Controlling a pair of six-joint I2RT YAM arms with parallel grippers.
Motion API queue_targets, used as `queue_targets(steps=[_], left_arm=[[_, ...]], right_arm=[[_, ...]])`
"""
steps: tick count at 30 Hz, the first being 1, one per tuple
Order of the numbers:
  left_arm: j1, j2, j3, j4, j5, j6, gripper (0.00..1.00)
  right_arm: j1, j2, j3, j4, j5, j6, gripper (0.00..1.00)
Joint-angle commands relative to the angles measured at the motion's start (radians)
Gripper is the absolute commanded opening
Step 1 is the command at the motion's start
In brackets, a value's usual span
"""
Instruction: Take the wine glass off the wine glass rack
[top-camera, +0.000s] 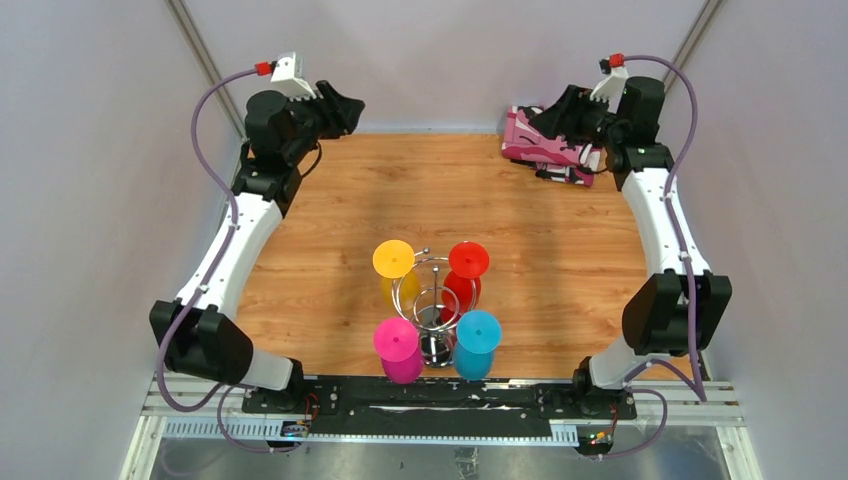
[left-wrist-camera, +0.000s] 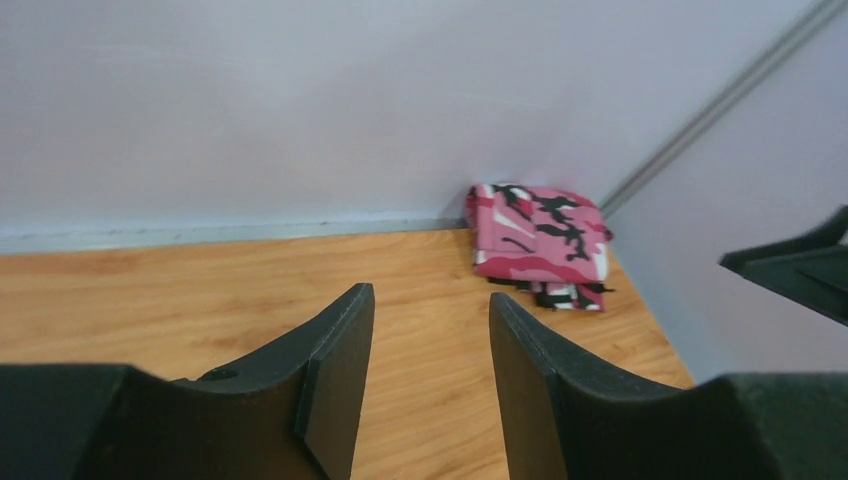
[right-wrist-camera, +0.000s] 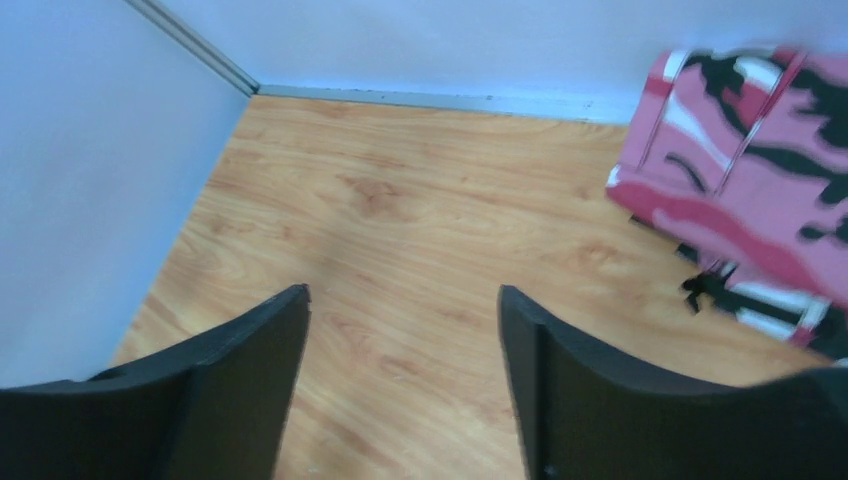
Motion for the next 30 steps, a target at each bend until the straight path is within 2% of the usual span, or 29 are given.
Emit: queue_targets(steps=[1, 4, 8, 11, 16, 18, 20, 25, 30], left_arm=[[0.003, -0.048, 0.046, -0.237, -0.266, 0.060, 0.51], [0.003, -0.062, 0.067, -0.362, -0.314, 0.081, 0.50], [0.001, -0.207, -0.158, -0.198, -0.186, 0.042, 0.52], [0.000, -0.319, -0.317, -0.027, -0.103, 0.001, 0.53], [-0.003, -0.400, -0.315, -0.120, -0.163, 0.065, 0.55], [-0.003, -0.420, -0.320, -0.152, -0.182, 0.075, 0.55], [-0.003, -0.445, -0.344, -0.157, -0.199, 0.070, 0.55], [-0.003, -0.510, -0.402, -0.174, -0.198, 0.048, 0.56], [-0.003, -0.563, -0.423, -0.216, -0.209, 0.054, 0.56]], right_arm=[[0.014, -0.008, 0.097, -0.160, 0.087, -0.024, 0.67], [0.119, -0.068, 0.104, -0.278, 0.313, -0.116, 0.69], [0.278, -0.197, 0.009, -0.304, 0.560, -0.154, 0.68], [0.428, -0.272, -0.044, -0.328, 0.687, -0.185, 0.65], [0.579, -0.349, -0.055, -0.405, 0.747, -0.196, 0.60], [0.655, -0.375, -0.055, -0.419, 0.772, -0.196, 0.55], [0.747, -0.400, -0.061, -0.432, 0.804, -0.198, 0.55], [0.996, -0.410, -0.082, -0.494, 0.897, -0.206, 0.64], [1.202, -0.359, -0.092, -0.568, 1.068, -0.184, 0.69]])
